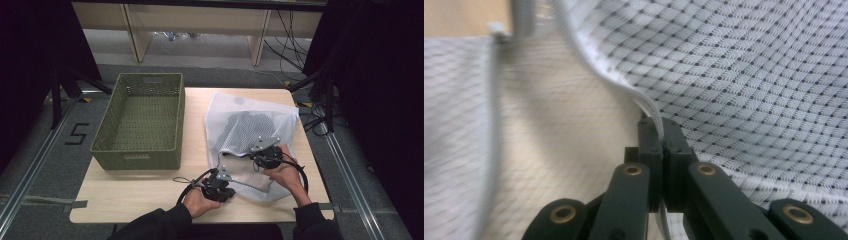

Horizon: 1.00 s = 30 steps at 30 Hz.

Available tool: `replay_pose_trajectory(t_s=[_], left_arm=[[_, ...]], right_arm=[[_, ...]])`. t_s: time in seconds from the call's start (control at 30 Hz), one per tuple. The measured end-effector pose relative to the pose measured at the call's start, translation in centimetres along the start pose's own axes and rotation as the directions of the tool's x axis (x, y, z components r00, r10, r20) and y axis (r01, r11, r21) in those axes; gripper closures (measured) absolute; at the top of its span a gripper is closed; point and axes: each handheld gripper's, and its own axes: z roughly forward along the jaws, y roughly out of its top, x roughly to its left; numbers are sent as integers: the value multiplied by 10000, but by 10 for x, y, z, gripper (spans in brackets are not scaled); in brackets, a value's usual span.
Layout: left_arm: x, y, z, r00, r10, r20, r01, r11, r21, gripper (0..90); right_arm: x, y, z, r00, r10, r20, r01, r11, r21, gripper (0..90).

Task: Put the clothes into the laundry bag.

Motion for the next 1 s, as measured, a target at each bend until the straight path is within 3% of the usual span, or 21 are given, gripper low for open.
replay_pose_trajectory(t_s=[0.1,0.13,0.17,0.2,0.23,0.33,0.4,0.5,0.53,0.63,0.7,0.73,0.8,0.87,0.93,0.97,1.0], left_arm=[[-3,2,-8,9988,-114,468,128,9995,-293,798],[-4,4,-11,9983,55,578,-34,9993,-362,769],[-5,5,-15,9987,191,479,-169,9987,-477,745],[-7,7,-20,9975,287,653,-247,9979,-603,715],[-8,8,-23,9977,145,667,-106,9982,-584,675],[-8,8,-36,9981,222,581,-175,9967,-797,580],[-5,6,-41,9986,189,486,-149,9967,-800,531],[1,1,-47,9994,226,247,-209,9975,-669,435],[2,-2,-48,9999,-65,144,74,9979,-637,422],[6,-6,-53,10000,-69,-2,69,9981,-610,383],[10,-8,-57,9999,87,-100,-93,9985,-534,352],[12,-10,-59,9997,-49,-220,38,9986,-521,340],[16,-13,-62,9997,70,-247,-79,9994,-344,334],[19,-17,-65,9990,-2,-454,-13,9995,-330,327],[22,-19,-67,9984,18,-567,-32,9997,-250,315],[22,-20,-67,9984,-180,-530,160,9991,-390,313],[23,-20,-68,9979,-96,-637,80,9997,-247,310]], right_arm=[[6,-2,-13,9997,100,-217,-101,9999,-29,900],[7,-3,-16,9995,51,-319,-50,10000,33,900],[9,-5,-17,9996,10,-285,-10,10000,9,900],[11,-6,-19,9990,-181,-410,183,9998,52,900],[14,-10,-19,9994,-190,-298,191,9998,29,900],[20,-16,-19,9975,-477,-514,494,9983,319,900],[25,-22,-15,9960,-552,-700,621,9930,1005,900],[28,-28,-8,9934,-590,-982,733,9860,1496,900],[27,-28,-7,9914,-789,-1041,945,9835,1541,899],[25,-26,-12,9936,-390,-1063,527,9902,1290,854],[29,-26,-13,9974,-93,-719,164,9949,993,840],[29,-25,-14,9968,-347,-722,409,9954,872,827],[32,-22,-17,9979,-456,-464,473,9982,360,756],[34,-19,-21,9983,-329,-484,336,9993,133,742],[35,-14,-22,9989,-425,-176,419,9985,-357,699],[36,-11,-22,9997,-139,-211,129,9987,-494,683],[36,-8,-20,9992,-285,-287,265,9974,-673,673]])
